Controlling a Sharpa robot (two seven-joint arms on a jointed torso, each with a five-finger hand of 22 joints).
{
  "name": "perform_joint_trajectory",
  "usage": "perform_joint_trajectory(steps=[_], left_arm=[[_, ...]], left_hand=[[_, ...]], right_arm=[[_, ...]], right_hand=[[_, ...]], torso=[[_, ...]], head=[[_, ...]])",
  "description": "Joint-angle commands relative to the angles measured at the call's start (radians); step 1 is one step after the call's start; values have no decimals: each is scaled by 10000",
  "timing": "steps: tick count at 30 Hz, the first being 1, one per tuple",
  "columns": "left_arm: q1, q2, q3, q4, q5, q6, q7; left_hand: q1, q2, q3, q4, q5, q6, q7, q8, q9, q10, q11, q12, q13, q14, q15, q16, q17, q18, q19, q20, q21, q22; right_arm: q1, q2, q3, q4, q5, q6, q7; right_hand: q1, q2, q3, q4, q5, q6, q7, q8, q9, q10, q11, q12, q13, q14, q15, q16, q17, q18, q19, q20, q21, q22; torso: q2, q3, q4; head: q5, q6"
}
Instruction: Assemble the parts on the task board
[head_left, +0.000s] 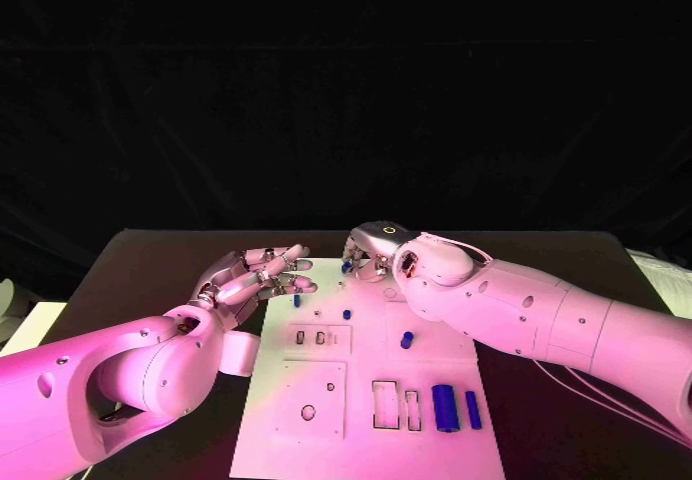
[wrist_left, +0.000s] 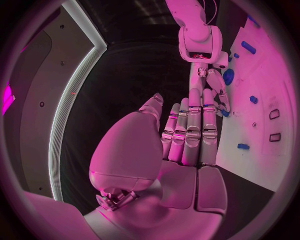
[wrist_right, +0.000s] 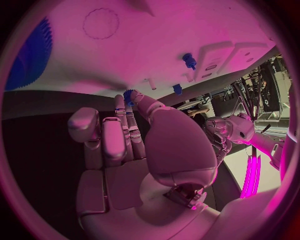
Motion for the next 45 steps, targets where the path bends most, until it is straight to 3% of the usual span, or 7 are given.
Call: perform_joint_trajectory(steps=[1, 10, 16, 23, 28, 36, 45], left_arm=[[25, 7, 8, 31, 19, 199, 40], [45, -11, 8, 24, 19, 186, 35], [52, -49, 8, -7, 20, 180, 34], [62, -148, 7, -7, 117, 175, 41], [63, -161, 5, -43, 136, 210, 40], [63, -115, 4, -118, 142, 266, 27], [62, -55, 3, -185, 144, 299, 17]], left_hand=[[50, -23, 7, -50, -63, -9, 48, -52, -5, -60, -12, -46, -9, -60, -6, -35, 9, 100, -4, 72, -67, -9], [50, -23, 7, -50, -63, -9, 48, -52, -5, -60, -12, -46, -9, -60, -6, -35, 9, 100, -4, 72, -67, -9], [50, -23, 7, -50, -63, -9, 48, -52, -5, -60, -12, -46, -9, -60, -6, -35, 9, 100, -4, 72, -67, -9], [50, -23, 7, -50, -63, -9, 48, -52, -5, -60, -12, -46, -9, -60, -6, -35, 9, 100, -4, 72, -67, -9], [50, -23, 7, -50, -63, -9, 48, -52, -5, -60, -12, -46, -9, -60, -6, -35, 9, 100, -4, 72, -67, -9], [50, -23, 7, -50, -63, -9, 48, -52, -5, -60, -12, -46, -9, -60, -6, -35, 9, 100, -4, 72, -67, -9], [50, -23, 7, -50, -63, -9, 48, -52, -5, -60, -12, -46, -9, -60, -6, -35, 9, 100, -4, 72, -67, -9]], right_arm=[[-2, 25, -1, -72, -8, 151, -29], [0, -28, -5, -74, 134, -367, -99], [1, -457, -1, 415, 402, -653, -73], [83, -1929, 130, 1808, 1544, -659, -256], [246, -2946, 183, 2526, 2591, 21, -738], [325, -3533, 200, 2611, 3056, 959, -1225], [266, -3264, 196, 2249, 2814, 1301, -1255]], right_hand=[[0, -158, -1, 71, 41, -139, 76, -112, -40, -190, 25, -54, -14, 311, 50, -15, -82, -167, -77, 78, -47, -94], [-6, -705, -572, 250, -248, -2273, 485, -129, -380, -2090, 446, -40, -22, -158, 405, -1176, -1781, 221, -1259, 383, -1457, -2317], [179, -625, -932, 342, -200, -2315, 518, -72, -327, -2073, 463, 84, 15, -130, 417, -1300, -1922, 243, -1252, 418, -1603, -2473], [425, -444, -801, 428, 396, -1380, 321, 213, -215, 198, 36, 1109, 364, 381, 105, 54, -23, -89, -160, 220, -304, -469], [121, -948, -1237, 602, 559, -1434, 21, 88, -285, 1882, -344, 2221, 1192, 539, -223, 750, 949, -279, 359, -99, 402, 596], [318, -828, -3355, 1514, 1004, -1851, 13, 62, -289, 1977, -205, 10726, 10378, 714, -263, 2054, 3009, -613, 1009, -46, 1536, 2392], [733, -659, -3908, 2005, 1074, -1922, 153, 180, -281, 2369, -174, 12955, 12913, 793, -50, 2366, 3605, -679, 1179, 19, 1905, 3016]], torso=[[7, -5, -7], [17, 5, -13], [7, 6, -41], [-42, -21, -103], [-125, -38, -202], [-176, -32, -240], [-155, -51, -152]], head=[[7, 4], [20, 40], [28, 66], [-19, 88], [-32, 70], [-27, 35], [-79, -7]])
